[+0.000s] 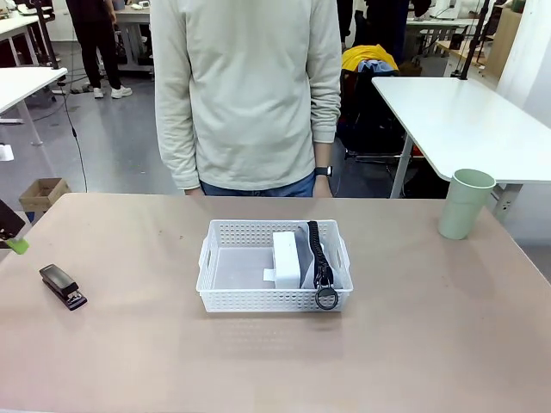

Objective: Efficiently arrange items inside the basket to fit them all.
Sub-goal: Pick up the Stapler and place it inside the Organizing basket.

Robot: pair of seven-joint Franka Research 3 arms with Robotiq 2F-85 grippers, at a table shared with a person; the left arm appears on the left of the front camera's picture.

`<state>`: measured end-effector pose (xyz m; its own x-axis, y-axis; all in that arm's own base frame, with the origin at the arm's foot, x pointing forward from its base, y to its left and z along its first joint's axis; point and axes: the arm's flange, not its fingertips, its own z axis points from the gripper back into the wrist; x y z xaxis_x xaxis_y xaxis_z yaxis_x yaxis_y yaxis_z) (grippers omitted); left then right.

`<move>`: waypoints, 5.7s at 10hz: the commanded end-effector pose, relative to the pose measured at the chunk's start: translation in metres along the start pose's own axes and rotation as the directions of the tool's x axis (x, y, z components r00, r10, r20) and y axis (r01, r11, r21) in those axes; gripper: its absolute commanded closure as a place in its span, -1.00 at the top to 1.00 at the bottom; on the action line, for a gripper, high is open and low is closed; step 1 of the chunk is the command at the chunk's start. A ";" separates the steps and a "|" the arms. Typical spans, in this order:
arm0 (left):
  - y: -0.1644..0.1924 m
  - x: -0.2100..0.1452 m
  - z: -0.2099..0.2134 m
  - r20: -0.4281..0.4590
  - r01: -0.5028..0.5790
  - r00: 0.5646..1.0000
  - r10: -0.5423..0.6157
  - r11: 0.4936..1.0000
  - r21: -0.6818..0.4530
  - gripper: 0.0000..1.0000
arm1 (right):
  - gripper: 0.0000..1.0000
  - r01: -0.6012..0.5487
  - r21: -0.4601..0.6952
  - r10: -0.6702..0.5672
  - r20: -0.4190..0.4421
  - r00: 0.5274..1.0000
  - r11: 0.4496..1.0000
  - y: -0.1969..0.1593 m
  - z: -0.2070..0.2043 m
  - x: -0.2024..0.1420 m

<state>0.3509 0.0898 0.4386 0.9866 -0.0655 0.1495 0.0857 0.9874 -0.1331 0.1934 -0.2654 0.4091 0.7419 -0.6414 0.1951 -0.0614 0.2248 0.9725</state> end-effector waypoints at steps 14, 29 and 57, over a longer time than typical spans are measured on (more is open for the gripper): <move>-0.034 0.018 -0.041 -0.105 -0.204 0.971 0.216 0.973 0.112 1.00 | 1.00 -0.029 0.020 0.029 0.015 0.999 0.999 0.001 -0.001 0.000; -0.052 0.040 -0.093 0.090 -0.827 0.561 0.823 0.550 0.122 1.00 | 1.00 -0.029 0.020 0.029 0.015 0.999 0.999 0.001 -0.001 0.000; -0.094 0.026 0.009 -0.287 -0.123 0.955 0.072 0.979 -0.163 -1.00 | 1.00 -0.029 0.020 0.029 0.015 0.999 0.999 0.001 -0.001 0.000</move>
<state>0.3746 -0.0143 0.4540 0.9572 0.2881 -0.0267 -0.2857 0.9262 -0.2462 0.1932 -0.2655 0.4095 0.7425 -0.6406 0.1960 -0.0631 0.2244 0.9725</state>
